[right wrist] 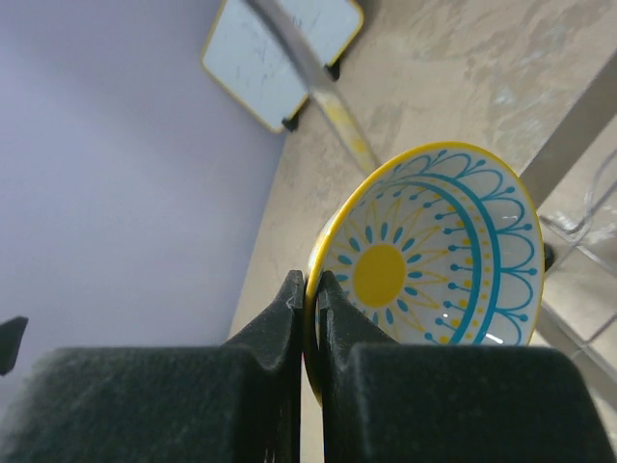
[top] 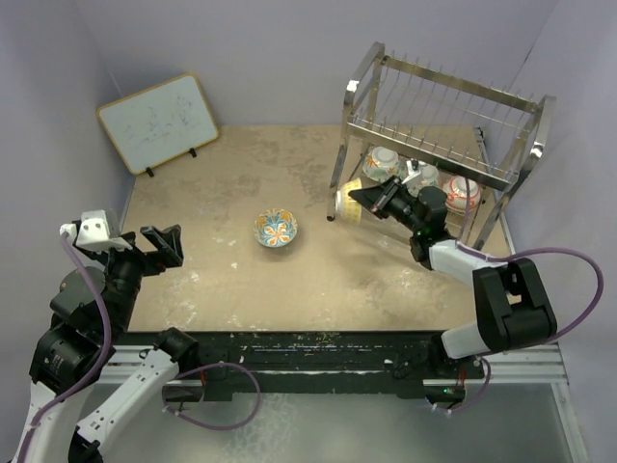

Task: Load the bowls into the dish rack

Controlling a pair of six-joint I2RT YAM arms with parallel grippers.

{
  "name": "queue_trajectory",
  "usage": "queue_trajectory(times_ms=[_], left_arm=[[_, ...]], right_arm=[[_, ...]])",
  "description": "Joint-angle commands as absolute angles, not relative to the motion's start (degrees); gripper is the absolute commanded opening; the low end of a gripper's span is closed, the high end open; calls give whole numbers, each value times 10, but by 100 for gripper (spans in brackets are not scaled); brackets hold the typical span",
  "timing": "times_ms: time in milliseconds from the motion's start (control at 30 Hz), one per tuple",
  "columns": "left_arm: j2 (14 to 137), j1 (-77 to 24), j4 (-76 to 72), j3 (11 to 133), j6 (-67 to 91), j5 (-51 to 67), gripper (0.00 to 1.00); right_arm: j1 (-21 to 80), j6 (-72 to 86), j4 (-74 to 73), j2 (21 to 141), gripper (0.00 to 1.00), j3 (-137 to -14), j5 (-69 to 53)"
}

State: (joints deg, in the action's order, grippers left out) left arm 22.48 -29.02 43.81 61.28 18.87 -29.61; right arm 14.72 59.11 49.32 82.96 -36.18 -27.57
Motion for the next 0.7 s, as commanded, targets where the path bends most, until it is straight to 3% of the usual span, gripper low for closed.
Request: queue_trajectory(times_ms=[0,333,667], left_arm=[[233,-293,414,629,179,-303,99],[239,-293,413,629,178,-300,99],[239,-293,414,623,174,-307,99]], right_arm=[[111,654,640,829,2,-341,-275],[74,811,927,991,1,-340,-285],[71,901,1082,1121,1,-373,-241]])
